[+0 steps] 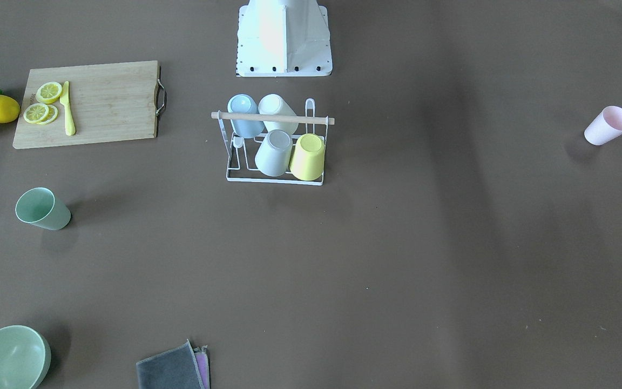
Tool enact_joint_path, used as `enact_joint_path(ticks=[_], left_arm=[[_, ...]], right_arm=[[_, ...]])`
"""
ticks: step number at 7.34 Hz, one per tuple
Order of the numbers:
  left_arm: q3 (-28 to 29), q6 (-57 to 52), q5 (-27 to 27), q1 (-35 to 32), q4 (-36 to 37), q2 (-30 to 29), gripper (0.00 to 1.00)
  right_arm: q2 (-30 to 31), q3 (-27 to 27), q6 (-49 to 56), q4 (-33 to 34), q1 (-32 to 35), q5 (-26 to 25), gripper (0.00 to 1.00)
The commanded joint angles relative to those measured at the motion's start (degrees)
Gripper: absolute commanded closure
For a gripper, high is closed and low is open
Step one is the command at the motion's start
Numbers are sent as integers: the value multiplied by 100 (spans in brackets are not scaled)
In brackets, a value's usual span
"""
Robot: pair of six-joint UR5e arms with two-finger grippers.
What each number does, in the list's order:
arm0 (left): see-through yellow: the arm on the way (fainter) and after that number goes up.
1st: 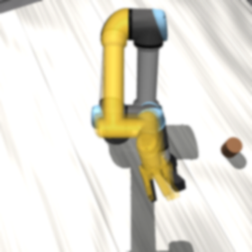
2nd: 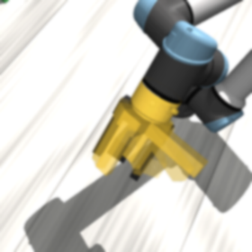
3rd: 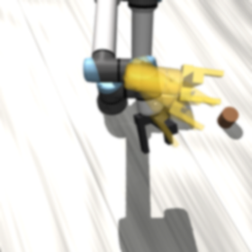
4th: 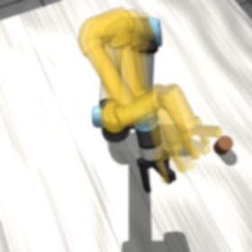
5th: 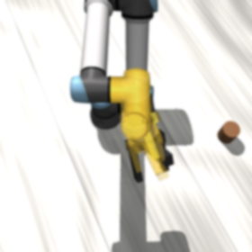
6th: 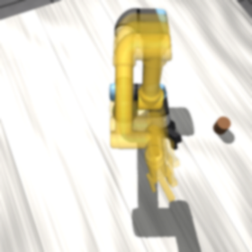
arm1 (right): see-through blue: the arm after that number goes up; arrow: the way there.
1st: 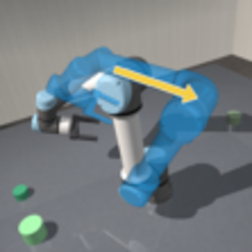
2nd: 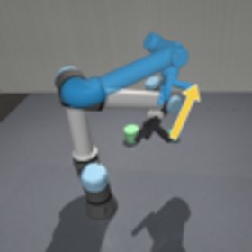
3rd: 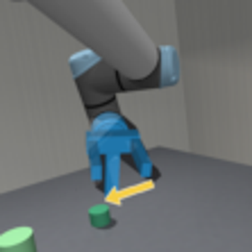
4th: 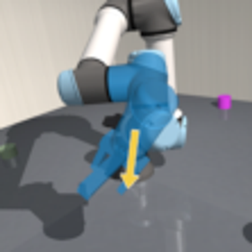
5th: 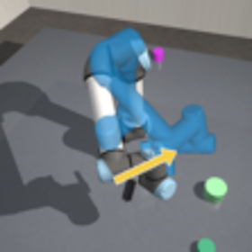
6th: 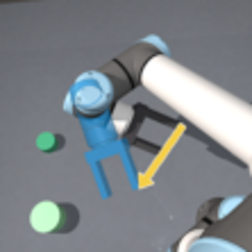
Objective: Place cup on cup holder
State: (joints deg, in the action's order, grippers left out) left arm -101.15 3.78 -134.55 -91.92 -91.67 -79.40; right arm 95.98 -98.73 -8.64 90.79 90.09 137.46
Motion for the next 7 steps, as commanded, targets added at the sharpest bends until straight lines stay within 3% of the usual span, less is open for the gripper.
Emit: enact_joint_path(ticks=[1,4,7], left_arm=[[-1,0,-1,-18,-69,-23,1],[34,-9,-18,-36,-166,-67,1],[87,43,-18,-36,-1129,195,1]], right_arm=[[0,11,3,0,0,0,0],[0,11,3,0,0,0,0],[0,11,3,0,0,0,0]])
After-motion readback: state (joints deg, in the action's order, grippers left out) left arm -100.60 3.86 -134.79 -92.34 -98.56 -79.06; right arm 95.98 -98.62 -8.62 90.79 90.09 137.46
